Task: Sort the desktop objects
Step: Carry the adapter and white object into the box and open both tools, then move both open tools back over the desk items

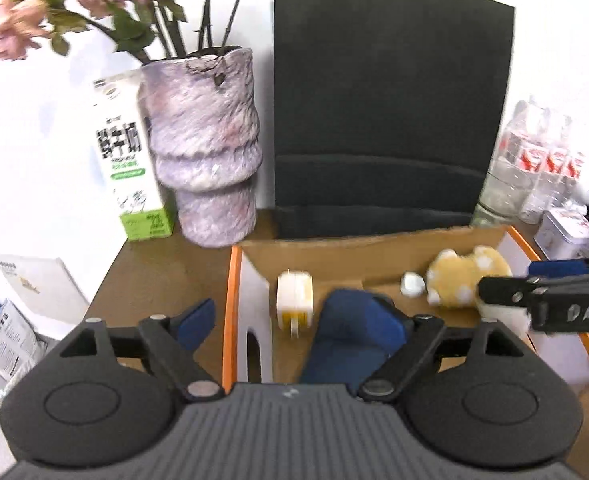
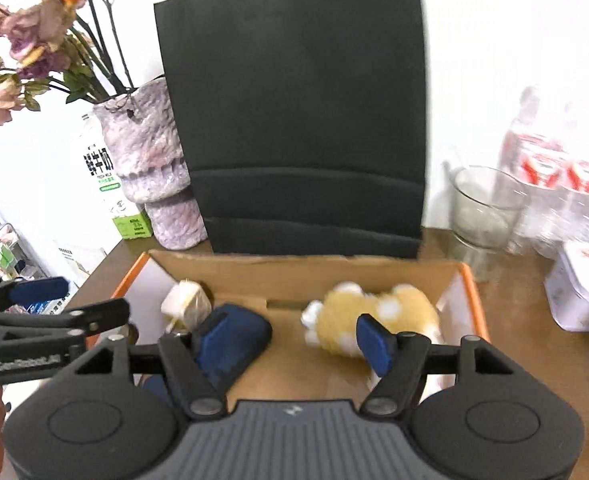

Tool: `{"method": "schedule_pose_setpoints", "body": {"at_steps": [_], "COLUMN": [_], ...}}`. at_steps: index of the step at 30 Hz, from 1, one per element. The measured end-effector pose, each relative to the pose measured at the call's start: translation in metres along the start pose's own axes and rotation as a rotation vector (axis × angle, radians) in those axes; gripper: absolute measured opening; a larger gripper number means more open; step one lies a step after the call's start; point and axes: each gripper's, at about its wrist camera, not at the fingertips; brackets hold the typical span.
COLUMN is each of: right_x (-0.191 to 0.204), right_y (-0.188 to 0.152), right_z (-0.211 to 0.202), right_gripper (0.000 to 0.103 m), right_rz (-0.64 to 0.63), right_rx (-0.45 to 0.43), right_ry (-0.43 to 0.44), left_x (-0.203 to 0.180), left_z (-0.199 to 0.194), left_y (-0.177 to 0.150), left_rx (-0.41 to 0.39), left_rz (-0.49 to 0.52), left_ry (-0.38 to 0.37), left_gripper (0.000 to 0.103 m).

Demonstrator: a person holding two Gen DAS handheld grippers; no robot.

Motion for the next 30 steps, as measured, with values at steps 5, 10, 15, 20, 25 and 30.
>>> {"method": "schedule_pose_setpoints", "body": {"at_steps": [5, 10, 15, 20, 25, 30], "right_x": [-0.013, -0.013, -0.011, -0.005, -0.007, -0.004], "right_y": [-0.026, -0.067, -0.128, -0.215, -0.284, -0.304], "right_z": [-0.045, -0.077, -0.103, -0.143, -0.175, -0.194], "right_gripper": [0.076, 0.08, 0.08, 0.086, 0.086, 0.086], "right_rz": [0.021, 0.026, 0.055, 0.049, 0.037, 0.007], "right_rx": [-0.017, -0.026, -0.036, -0.102, -0.119, -0.154], "right_ry": [-0.02, -0.025, -0.041, -0.073, -0.061, -0.077], "left_x": [-0.01, -0.02, -0.032, -0.05, -0.057, -0.035], "left_z": [-0.04, -0.076, -0.117, -0.152, -0.193, -0.217], "left_y": [-0.03, -0.075, -0.142, -0.211, -0.257, -0.258], "left_rx": [-0.035, -0.055, -0.083, -0.101, -0.153, -0.167], "left_rz": [0.01, 0.002, -0.051, -0.045, 0.159, 0.264], "left_ry": [0.017, 0.023, 0.038, 0.038, 0.126, 0.106], "left_gripper": [0.094, 0.1, 0.103, 0.103, 0.103, 0.103]}}
Point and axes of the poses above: each gripper's, at about its wrist camera, not at the fingertips, and z roughly the way its jaws point, x to its left, y to its top, and after that the axes turned 11 degrees about -y, right-handed
